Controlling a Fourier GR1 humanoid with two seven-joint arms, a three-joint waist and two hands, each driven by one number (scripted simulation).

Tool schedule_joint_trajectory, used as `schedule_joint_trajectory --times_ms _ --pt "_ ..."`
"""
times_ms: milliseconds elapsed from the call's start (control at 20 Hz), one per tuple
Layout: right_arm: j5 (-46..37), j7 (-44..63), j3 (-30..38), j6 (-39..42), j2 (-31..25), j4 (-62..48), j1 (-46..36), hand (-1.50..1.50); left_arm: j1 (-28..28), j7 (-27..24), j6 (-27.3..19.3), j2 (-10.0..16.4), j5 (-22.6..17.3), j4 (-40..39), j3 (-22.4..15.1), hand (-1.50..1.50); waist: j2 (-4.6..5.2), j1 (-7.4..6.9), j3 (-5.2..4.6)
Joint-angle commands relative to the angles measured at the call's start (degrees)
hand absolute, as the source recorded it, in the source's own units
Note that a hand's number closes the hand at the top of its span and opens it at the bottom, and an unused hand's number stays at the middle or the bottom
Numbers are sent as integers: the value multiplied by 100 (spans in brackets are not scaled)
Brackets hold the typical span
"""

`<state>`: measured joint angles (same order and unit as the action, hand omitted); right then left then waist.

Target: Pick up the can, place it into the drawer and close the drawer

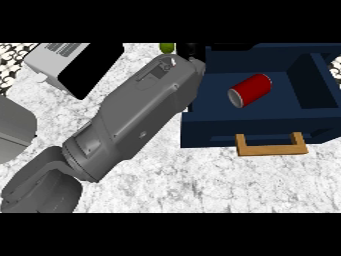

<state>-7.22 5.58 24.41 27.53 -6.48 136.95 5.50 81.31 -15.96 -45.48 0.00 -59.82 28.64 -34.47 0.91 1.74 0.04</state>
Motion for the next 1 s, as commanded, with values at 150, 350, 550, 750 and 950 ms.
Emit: schedule_joint_trajectory --times_ms 150,350,550,750,950 --pt "-2242 -225 -1366 -470 -4 -764 -918 -150 83 142 13 0 -34 -55 64 -150 -1 -192 -3" --pt "-3167 -320 -1862 -1061 106 -1540 -1472 -150 235 383 102 211 61 -14 219 -150 -46 -265 -5" --pt "-3805 -494 -2023 -1332 -122 -2374 -2064 -150 113 655 -8 350 235 220 88 -150 -78 -342 -7" --pt "-4317 -964 -2419 -1579 -231 -3252 -2306 -150 -248 523 89 434 330 309 204 -150 -75 -287 -5" --pt "-4893 -1080 -2635 -2021 -210 -4408 -2936 -150 -134 783 -24 689 490 471 166 -150 -74 -354 -3"
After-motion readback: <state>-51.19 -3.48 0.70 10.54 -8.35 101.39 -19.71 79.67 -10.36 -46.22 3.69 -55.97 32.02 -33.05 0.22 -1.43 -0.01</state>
